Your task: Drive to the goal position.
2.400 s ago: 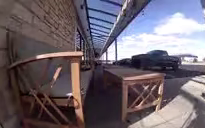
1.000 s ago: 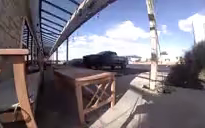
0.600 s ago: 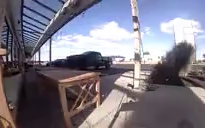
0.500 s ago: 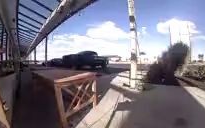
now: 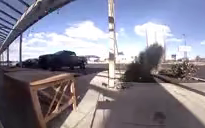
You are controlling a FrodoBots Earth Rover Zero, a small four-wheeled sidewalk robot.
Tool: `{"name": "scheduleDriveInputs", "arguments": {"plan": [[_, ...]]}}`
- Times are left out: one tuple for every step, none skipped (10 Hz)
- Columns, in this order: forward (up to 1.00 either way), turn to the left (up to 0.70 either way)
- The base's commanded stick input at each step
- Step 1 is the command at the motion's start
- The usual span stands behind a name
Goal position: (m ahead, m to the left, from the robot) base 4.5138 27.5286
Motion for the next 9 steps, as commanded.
{"name": "scheduleDriveInputs", "arguments": {"plan": [[0.36, -0.22], [0.52, -0.11], [0.69, -0.01], [0.70, 0.00], [0.70, 0.00], [0.70, 0.00], [0.70, 0.00], [0.70, 0.00], [0.70, 0.00]]}}
